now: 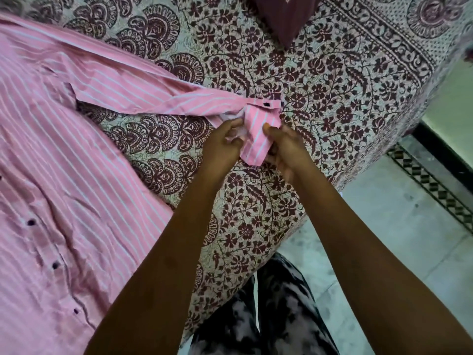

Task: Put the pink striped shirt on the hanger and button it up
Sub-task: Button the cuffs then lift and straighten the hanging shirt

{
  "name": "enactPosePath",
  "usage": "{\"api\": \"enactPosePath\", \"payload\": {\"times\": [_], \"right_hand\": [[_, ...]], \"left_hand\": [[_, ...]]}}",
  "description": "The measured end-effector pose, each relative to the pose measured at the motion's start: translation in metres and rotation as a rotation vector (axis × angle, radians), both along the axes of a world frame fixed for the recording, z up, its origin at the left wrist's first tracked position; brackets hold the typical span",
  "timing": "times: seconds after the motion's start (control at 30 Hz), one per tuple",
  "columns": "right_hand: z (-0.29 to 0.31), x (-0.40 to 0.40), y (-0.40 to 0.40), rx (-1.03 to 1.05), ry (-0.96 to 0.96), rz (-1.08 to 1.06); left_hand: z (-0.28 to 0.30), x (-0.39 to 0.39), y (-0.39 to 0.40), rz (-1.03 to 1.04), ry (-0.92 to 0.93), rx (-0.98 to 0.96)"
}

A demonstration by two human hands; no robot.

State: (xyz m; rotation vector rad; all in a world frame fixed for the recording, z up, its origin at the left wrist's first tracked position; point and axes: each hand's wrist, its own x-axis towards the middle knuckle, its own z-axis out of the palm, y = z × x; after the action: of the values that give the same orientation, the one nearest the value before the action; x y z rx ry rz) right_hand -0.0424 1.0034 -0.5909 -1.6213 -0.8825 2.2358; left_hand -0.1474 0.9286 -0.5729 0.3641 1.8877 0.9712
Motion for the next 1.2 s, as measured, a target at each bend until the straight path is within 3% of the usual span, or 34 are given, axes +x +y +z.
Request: {"api": "enactPosePath", "payload": {"times": [0.1,0.17,0.23,0.3,0.37,0.5,0.6,0.7,0.83,0.87,0.97,1.03,1.13,1.2], "right_hand": [[0.000,-0.006,0.008,-0.130,0.048,-0.159],[0.001,-0.009,0.010,-0.187,0.138,-0.201],[0.003,-0.010,0.008,-0.160,0.145,-0.169],[0.004,-0.008,0.008,-0.120,0.130,-0.152],[0.004,-0.007,0.010,-0.116,0.130,-0.154],[0.008,-0.012,0.022,-0.272,0.173,-0.210],[0.009,-0.022,0.031,-0.299,0.039,-0.119],[0.010,-0.030,0.032,-0.225,-0.101,0.039],[0.013,-0.019,0.030,-0.009,-0.025,0.106],[0.014,-0.014,0.029,0.042,0.019,0.132],[0.017,-0.001,0.025,0.156,0.057,0.206],[0.015,0.000,0.019,0.290,-0.064,0.248],[0.015,-0.005,0.007,0.616,-0.307,0.229],[0.016,-0.008,-0.001,0.775,-0.308,0.215]], "left_hand": [[-0.002,0.006,-0.012,0.212,-0.029,-0.143],[0.001,0.013,-0.014,0.289,-0.338,-0.197],[0.005,0.018,-0.008,0.435,-0.668,-0.097],[0.005,0.019,-0.001,0.617,-0.778,0.060],[0.002,0.017,0.001,0.673,-0.645,0.120],[0.005,0.011,-0.008,0.488,-0.203,0.022],[0.006,0.007,-0.024,0.367,0.027,-0.023],[0.009,0.007,-0.036,0.414,0.043,-0.083],[0.019,0.009,-0.037,0.751,-0.358,0.030],[0.023,0.011,-0.037,0.771,-0.387,0.077],[0.029,0.023,-0.033,0.619,-0.265,0.192],[0.032,0.031,-0.031,0.542,-0.120,0.182],[0.034,0.029,-0.029,0.706,-0.018,0.158],[0.035,0.025,-0.026,0.813,-0.013,0.157]]}}
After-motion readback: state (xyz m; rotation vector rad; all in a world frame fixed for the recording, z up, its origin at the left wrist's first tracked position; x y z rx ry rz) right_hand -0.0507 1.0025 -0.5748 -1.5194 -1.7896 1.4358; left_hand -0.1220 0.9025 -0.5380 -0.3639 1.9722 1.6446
